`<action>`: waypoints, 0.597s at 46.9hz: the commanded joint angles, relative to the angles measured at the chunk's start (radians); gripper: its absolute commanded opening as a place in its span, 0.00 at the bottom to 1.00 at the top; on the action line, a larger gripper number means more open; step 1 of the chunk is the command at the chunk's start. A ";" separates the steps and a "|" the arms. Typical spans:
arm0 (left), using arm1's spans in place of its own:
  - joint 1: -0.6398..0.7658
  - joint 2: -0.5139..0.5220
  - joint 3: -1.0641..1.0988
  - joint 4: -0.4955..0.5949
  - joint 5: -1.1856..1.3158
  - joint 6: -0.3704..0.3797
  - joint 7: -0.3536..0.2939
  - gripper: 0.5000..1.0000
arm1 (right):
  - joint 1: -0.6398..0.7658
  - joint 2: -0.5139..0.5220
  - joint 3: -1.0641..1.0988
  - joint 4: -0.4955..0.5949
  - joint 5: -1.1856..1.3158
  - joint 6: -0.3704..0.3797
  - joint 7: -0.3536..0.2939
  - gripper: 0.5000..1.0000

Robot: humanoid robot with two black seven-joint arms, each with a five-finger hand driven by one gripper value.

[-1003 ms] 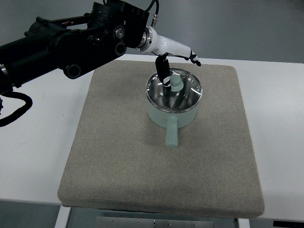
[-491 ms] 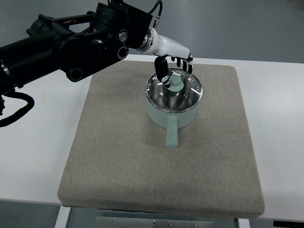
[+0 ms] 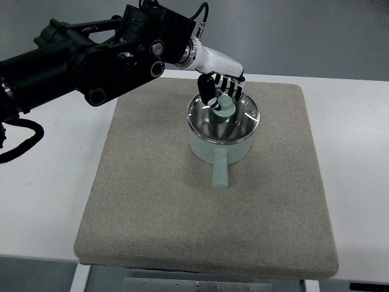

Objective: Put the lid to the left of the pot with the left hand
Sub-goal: 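Close the left hand fingers around the lid knob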

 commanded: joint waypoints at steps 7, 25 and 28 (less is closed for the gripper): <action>0.002 0.001 0.000 -0.001 0.006 -0.004 -0.002 0.22 | 0.000 0.000 0.001 0.000 0.000 0.000 0.000 0.85; 0.000 0.001 0.000 -0.006 0.016 -0.004 -0.002 0.00 | 0.000 0.000 0.001 0.000 0.000 0.000 0.000 0.85; 0.000 0.003 0.000 -0.015 0.016 -0.004 -0.002 0.00 | 0.000 0.000 0.000 0.000 0.000 0.000 0.000 0.85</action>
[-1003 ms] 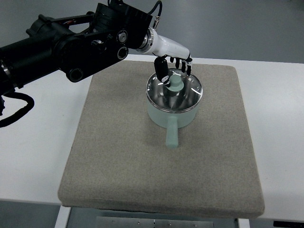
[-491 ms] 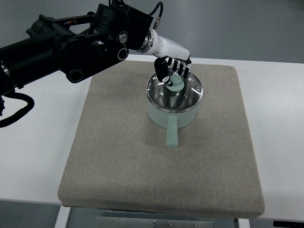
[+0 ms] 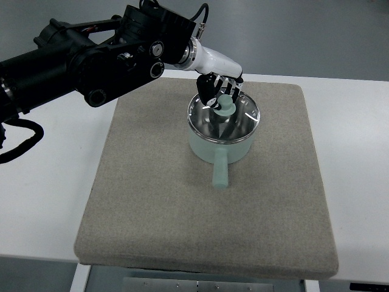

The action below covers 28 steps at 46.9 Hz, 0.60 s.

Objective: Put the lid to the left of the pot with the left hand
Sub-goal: 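Close the left hand fingers around the lid knob, then lift the glass lid off the pot with the left hand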

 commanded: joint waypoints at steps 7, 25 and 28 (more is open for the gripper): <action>-0.020 0.003 -0.002 -0.018 0.000 0.000 0.000 0.00 | 0.000 0.000 0.001 0.000 0.000 0.001 0.000 0.85; -0.096 0.053 -0.002 -0.096 -0.002 -0.040 0.002 0.00 | 0.000 0.000 -0.001 0.000 0.000 0.000 0.000 0.85; -0.101 0.070 -0.002 -0.096 -0.005 -0.043 0.002 0.00 | 0.000 0.000 -0.001 0.000 0.000 0.000 0.000 0.85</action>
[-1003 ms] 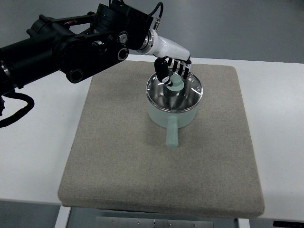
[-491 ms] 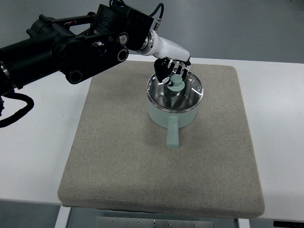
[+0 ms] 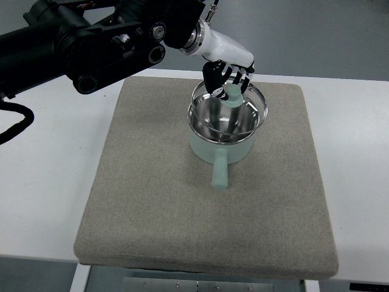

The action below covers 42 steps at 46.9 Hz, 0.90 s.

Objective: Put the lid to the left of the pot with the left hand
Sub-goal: 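Lift the glass lid off the pot with the left hand, then lower the lid onto the pad beside the pot, nearer the left arm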

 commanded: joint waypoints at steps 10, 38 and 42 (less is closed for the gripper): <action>-0.006 0.094 -0.003 0.000 -0.018 -0.001 0.000 0.00 | 0.000 0.000 0.000 0.000 0.000 -0.001 0.000 0.85; 0.152 0.417 -0.026 -0.162 -0.035 0.011 -0.003 0.00 | 0.000 0.000 0.000 0.000 0.000 -0.001 0.000 0.85; 0.189 0.456 -0.028 -0.188 -0.033 0.028 -0.014 0.00 | -0.001 0.000 0.001 0.000 0.000 -0.001 0.000 0.85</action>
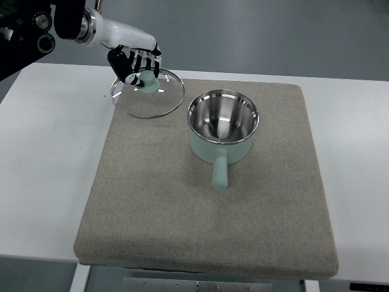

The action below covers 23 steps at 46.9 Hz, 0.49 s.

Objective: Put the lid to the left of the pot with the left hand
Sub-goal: 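Lower the lid onto the pad beside the pot, nearer the left arm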

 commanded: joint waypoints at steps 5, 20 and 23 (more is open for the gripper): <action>0.085 0.041 0.001 -0.024 0.011 0.083 -0.014 0.00 | 0.000 0.000 0.000 0.000 0.000 -0.001 0.000 0.85; 0.216 0.035 0.003 -0.020 0.056 0.205 -0.017 0.00 | 0.000 0.000 0.001 0.000 0.000 -0.001 0.000 0.85; 0.237 0.034 0.003 -0.018 0.085 0.241 -0.018 0.00 | 0.000 0.000 0.000 0.000 0.000 -0.001 0.000 0.85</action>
